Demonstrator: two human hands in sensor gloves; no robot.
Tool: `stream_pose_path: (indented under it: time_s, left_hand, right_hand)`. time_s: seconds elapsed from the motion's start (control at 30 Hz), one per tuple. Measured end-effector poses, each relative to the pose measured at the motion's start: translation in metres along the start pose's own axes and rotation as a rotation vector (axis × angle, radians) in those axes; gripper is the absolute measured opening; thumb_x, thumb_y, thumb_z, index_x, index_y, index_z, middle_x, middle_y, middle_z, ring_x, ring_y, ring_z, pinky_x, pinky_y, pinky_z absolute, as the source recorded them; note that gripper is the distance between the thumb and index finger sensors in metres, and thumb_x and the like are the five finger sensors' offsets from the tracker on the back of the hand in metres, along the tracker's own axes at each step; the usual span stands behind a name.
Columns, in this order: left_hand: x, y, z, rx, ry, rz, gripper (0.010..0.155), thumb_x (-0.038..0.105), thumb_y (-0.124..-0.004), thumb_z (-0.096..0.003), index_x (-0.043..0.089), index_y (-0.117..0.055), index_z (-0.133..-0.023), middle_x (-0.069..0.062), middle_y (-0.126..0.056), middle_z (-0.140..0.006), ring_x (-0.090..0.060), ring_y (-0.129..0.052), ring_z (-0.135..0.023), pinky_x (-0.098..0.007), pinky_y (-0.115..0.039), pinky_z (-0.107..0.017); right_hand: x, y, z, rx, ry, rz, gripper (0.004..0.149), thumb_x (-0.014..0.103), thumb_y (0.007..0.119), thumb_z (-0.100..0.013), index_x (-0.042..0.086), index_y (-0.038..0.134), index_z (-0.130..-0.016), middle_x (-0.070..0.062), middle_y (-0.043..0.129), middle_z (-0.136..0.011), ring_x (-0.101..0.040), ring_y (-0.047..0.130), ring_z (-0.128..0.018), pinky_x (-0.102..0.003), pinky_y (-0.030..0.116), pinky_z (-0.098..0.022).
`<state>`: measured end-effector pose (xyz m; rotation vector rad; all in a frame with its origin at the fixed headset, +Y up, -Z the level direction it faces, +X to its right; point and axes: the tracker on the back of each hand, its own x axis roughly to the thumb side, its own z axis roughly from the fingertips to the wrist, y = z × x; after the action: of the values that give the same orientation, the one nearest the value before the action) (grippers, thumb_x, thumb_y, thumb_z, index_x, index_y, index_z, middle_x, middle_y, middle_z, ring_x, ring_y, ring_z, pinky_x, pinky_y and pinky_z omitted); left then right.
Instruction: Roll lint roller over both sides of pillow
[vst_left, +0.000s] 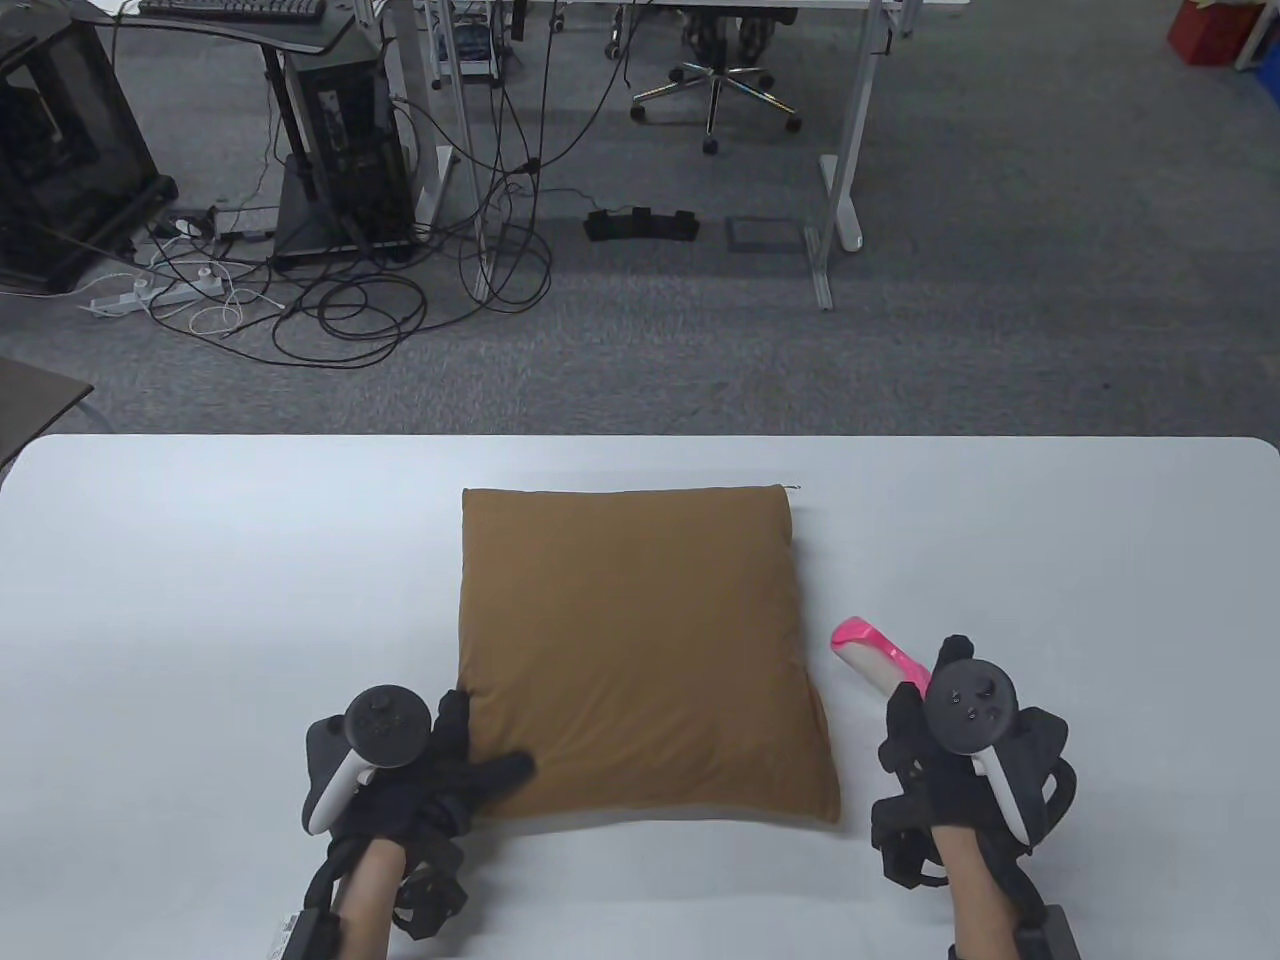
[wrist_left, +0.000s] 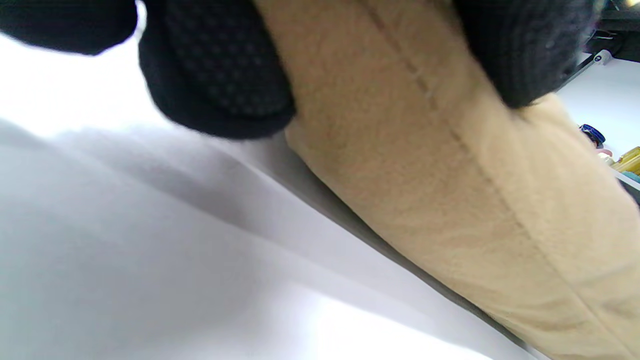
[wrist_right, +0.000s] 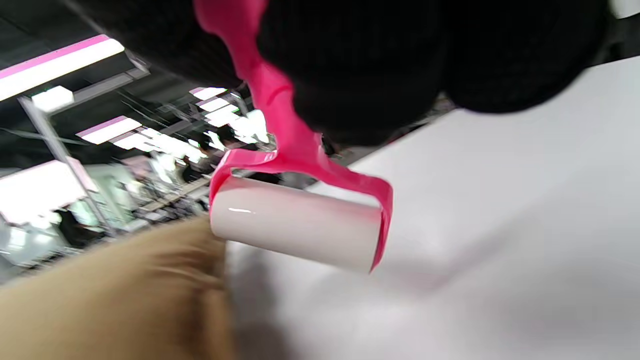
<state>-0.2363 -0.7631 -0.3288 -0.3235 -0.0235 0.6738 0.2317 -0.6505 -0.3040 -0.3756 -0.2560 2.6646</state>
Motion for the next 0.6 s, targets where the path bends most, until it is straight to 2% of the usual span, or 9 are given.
stream_pose_path:
  time_s: [0.07, 0.17, 0.3, 0.43, 0.5, 0.6]
  left_hand:
    - [0.000, 0.000, 0.000, 0.001, 0.001, -0.002, 0.109, 0.072, -0.080, -0.0358, 0.006, -0.031, -0.107, -0.013, -0.091, -0.069, -0.021, -0.100, -0.022, -0.046, -0.083, -0.023]
    - [0.000, 0.000, 0.000, -0.006, 0.006, -0.001, 0.109, 0.072, -0.079, -0.0359, 0.006, -0.030, -0.107, -0.013, -0.092, -0.067, -0.019, -0.099, -0.018, -0.045, -0.084, -0.020]
    - [-0.001, 0.000, 0.001, -0.005, 0.010, 0.000, 0.109, 0.073, -0.079, -0.0359, 0.007, -0.031, -0.107, -0.013, -0.092, -0.067, -0.018, -0.099, -0.015, -0.044, -0.084, -0.018]
    - [0.000, 0.000, 0.000, 0.003, 0.010, -0.015, 0.108, 0.072, -0.079, -0.0361, 0.006, -0.031, -0.107, -0.012, -0.093, -0.067, -0.018, -0.099, -0.015, -0.044, -0.084, -0.019]
    - [0.000, 0.000, 0.000, 0.004, 0.010, -0.023, 0.108, 0.073, -0.079, -0.0360, 0.006, -0.031, -0.107, -0.012, -0.093, -0.067, -0.018, -0.099, -0.016, -0.044, -0.084, -0.020]
    - [0.001, 0.000, 0.000, 0.005, 0.008, -0.033, 0.108, 0.072, -0.079, -0.0361, 0.006, -0.031, -0.107, -0.012, -0.092, -0.068, -0.018, -0.100, -0.017, -0.045, -0.084, -0.021]
  right_hand:
    - [0.015, -0.011, 0.012, -0.032, -0.095, -0.021, 0.062, 0.040, 0.066, -0.060, 0.006, 0.050, -0.110, -0.021, 0.092, -0.057, -0.010, 0.096, -0.018, -0.045, 0.087, -0.025]
    - [0.036, -0.023, 0.032, -0.015, -0.251, -0.042, 0.060, 0.040, 0.067, -0.060, 0.009, 0.054, -0.109, -0.019, 0.094, -0.052, -0.008, 0.094, -0.015, -0.043, 0.088, -0.023]
    - [0.054, -0.022, 0.059, -0.008, -0.424, 0.027, 0.057, 0.042, 0.069, -0.059, 0.013, 0.060, -0.107, -0.016, 0.095, -0.048, -0.005, 0.093, -0.012, -0.041, 0.088, -0.020]
    - [0.059, -0.013, 0.075, -0.008, -0.474, 0.083, 0.054, 0.043, 0.069, -0.059, 0.013, 0.067, -0.104, -0.014, 0.095, -0.044, -0.005, 0.093, -0.011, -0.041, 0.088, -0.020]
    - [0.061, -0.002, 0.076, 0.032, -0.476, 0.103, 0.051, 0.044, 0.068, -0.059, 0.014, 0.072, -0.101, -0.012, 0.095, -0.042, -0.005, 0.093, -0.010, -0.041, 0.088, -0.020]
    - [0.064, 0.007, 0.073, 0.028, -0.475, 0.131, 0.052, 0.045, 0.066, -0.060, 0.015, 0.072, -0.101, -0.009, 0.095, -0.040, -0.005, 0.093, -0.009, -0.041, 0.088, -0.019]
